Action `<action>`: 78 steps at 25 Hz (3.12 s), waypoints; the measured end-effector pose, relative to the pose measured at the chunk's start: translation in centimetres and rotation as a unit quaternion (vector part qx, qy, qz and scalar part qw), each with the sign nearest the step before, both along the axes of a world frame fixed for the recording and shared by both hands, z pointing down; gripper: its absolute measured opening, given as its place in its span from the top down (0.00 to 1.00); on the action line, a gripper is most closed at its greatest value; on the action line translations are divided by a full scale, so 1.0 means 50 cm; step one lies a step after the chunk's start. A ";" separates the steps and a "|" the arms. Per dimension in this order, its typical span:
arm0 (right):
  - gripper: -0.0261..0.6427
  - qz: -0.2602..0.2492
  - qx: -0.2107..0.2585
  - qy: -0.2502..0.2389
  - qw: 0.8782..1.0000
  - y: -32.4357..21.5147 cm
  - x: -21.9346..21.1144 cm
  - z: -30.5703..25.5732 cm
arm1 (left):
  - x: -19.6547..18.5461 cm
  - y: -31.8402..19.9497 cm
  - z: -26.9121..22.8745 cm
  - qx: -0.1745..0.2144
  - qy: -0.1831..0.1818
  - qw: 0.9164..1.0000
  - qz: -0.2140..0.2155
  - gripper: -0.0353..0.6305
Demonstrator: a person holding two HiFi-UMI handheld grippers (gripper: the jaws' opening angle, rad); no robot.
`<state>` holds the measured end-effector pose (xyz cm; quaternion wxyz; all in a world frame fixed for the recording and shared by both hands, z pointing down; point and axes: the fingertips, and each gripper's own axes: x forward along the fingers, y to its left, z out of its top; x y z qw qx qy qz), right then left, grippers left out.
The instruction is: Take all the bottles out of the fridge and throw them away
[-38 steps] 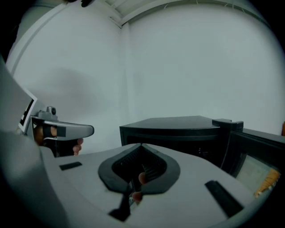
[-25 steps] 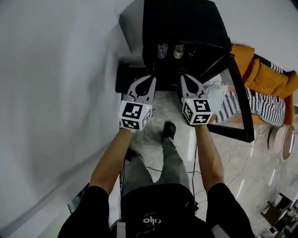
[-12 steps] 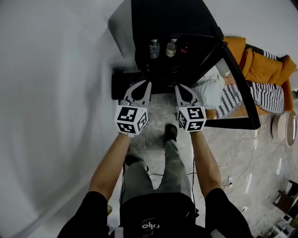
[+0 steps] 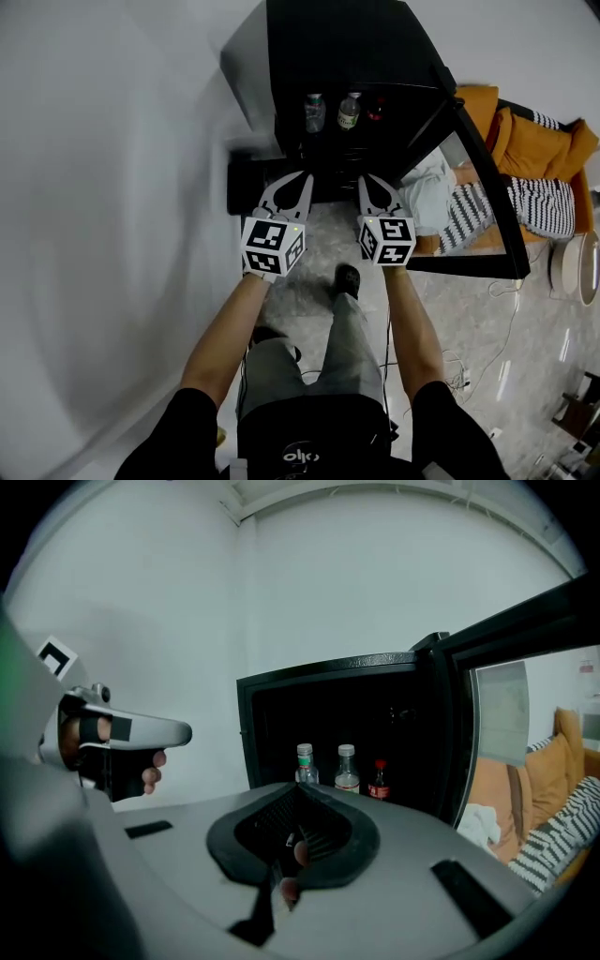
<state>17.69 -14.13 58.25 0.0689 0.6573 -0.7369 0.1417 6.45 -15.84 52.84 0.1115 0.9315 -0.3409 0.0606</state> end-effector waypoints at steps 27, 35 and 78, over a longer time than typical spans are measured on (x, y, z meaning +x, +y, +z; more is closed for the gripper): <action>0.57 0.013 0.045 0.028 0.998 -0.450 0.155 0.122 | 0.120 -0.213 0.124 0.052 0.007 0.997 -0.060 0.94; 0.57 0.021 0.050 0.029 0.998 -0.515 0.161 0.134 | 0.114 -0.244 0.133 0.055 0.008 0.996 -0.076 0.94; 0.66 0.069 0.112 0.094 0.987 -0.315 0.140 0.104 | 0.096 -0.169 0.093 0.080 0.007 0.996 -0.039 0.94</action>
